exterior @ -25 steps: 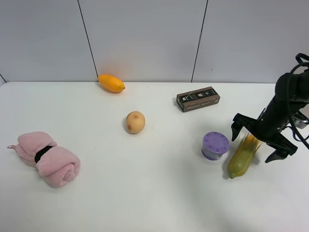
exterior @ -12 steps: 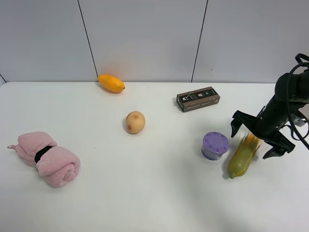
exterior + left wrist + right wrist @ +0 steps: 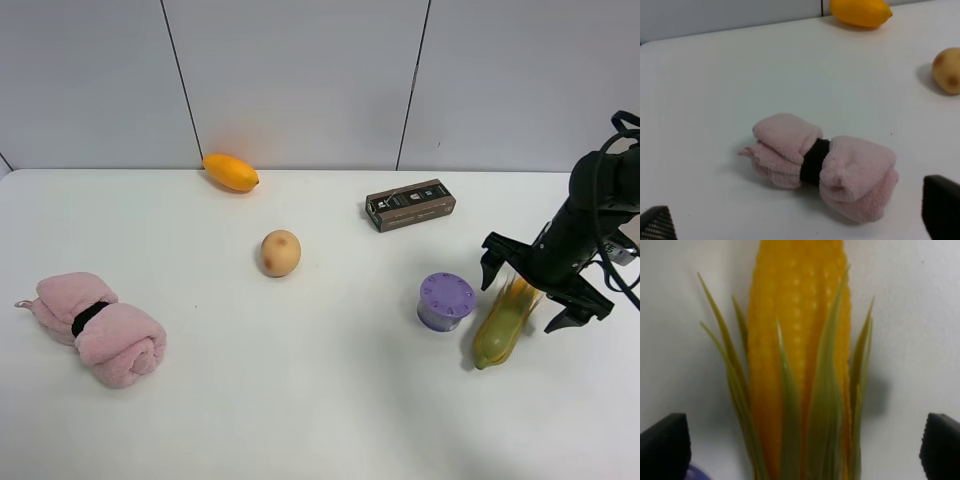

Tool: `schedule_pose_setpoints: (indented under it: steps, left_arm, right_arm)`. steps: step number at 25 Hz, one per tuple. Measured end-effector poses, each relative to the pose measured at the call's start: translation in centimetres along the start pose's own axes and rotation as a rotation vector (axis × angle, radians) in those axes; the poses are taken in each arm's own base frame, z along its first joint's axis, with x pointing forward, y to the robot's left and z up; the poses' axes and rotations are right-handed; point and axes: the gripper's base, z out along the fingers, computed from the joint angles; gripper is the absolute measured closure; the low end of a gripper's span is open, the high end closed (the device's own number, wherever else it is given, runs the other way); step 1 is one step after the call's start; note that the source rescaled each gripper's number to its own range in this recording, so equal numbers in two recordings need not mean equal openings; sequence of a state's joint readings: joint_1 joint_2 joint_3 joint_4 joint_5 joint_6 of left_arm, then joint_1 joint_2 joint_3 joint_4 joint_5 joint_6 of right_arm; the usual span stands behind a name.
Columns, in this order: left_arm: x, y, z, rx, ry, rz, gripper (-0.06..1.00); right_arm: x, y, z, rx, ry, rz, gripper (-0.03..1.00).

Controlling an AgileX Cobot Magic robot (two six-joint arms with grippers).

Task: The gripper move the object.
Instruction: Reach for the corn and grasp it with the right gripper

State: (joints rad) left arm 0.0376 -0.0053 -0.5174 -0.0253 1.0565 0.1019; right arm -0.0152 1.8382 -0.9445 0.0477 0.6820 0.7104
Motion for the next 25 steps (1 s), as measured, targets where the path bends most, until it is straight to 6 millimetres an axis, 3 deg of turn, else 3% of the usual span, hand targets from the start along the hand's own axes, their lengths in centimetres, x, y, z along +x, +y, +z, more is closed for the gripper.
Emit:
schedule_pose_setpoints:
  steps: [15,18,20,22,23,25]
  left_arm:
    - [0.0,0.0,0.0,0.0,0.0,0.0,-0.06]
    - [0.0,0.0,0.0,0.0,0.0,0.0,-0.06]
    - [0.0,0.0,0.0,0.0,0.0,0.0,-0.06]
    - [0.0,0.0,0.0,0.0,0.0,0.0,-0.06]
    - [0.0,0.0,0.0,0.0,0.0,0.0,-0.06]
    - [0.0,0.0,0.0,0.0,0.0,0.0,-0.06]
  right_arm:
    - [0.56,0.43,0.87,0.01,0.036,0.002,0.17]
    - [0.49,0.49,0.87,0.003,0.028,0.012,0.35]
    - [0.45,0.52,0.87,0.0,0.025,0.024,0.58]
    - [0.45,0.52,0.87,0.0,0.025,0.03,0.88]
    - [0.44,0.54,0.86,0.0,0.024,0.032,0.97]
    - [0.44,0.53,0.86,0.0,0.025,0.032,0.96]
